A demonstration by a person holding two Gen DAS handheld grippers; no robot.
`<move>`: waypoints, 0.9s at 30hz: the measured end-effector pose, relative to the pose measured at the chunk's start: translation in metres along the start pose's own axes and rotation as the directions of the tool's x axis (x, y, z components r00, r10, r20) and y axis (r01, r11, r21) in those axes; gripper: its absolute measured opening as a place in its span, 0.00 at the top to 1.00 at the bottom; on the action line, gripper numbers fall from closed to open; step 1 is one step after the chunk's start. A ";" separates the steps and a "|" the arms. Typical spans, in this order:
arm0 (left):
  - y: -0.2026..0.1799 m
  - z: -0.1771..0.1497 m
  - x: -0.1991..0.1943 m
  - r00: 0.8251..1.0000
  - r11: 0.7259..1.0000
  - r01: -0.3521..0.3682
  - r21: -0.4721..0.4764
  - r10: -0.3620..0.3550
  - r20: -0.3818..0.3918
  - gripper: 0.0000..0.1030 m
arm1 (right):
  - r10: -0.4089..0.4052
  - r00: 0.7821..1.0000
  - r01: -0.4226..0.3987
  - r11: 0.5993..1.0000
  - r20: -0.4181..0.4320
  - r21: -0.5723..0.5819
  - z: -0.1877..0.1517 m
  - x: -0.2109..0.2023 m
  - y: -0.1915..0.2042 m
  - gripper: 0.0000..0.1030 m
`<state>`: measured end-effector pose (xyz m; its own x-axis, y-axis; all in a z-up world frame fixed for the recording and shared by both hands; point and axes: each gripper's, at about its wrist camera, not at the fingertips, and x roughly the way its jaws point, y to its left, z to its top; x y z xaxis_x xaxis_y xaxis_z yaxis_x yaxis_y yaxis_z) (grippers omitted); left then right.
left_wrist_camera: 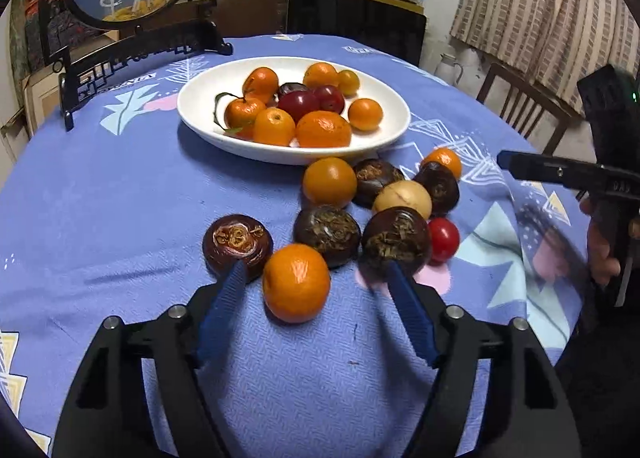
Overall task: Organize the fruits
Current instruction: 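Grasp an orange with the left tool while the right tool grasps another orange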
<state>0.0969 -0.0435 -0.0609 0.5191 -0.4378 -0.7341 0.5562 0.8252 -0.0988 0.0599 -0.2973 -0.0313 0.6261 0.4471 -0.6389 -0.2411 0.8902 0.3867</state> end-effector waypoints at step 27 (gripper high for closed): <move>0.005 -0.010 -0.009 0.998 0.996 0.042 -0.077 -0.039 0.043 0.70 | -0.032 0.987 0.036 0.999 -0.157 0.021 0.020 0.069 0.002 0.60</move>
<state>0.0883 -0.0312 -0.0615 0.5246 -0.4848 -0.6998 0.5259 0.8310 -0.1815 0.1177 -0.2661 -0.0615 0.5090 0.4266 -0.7477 -0.2030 0.9035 0.3774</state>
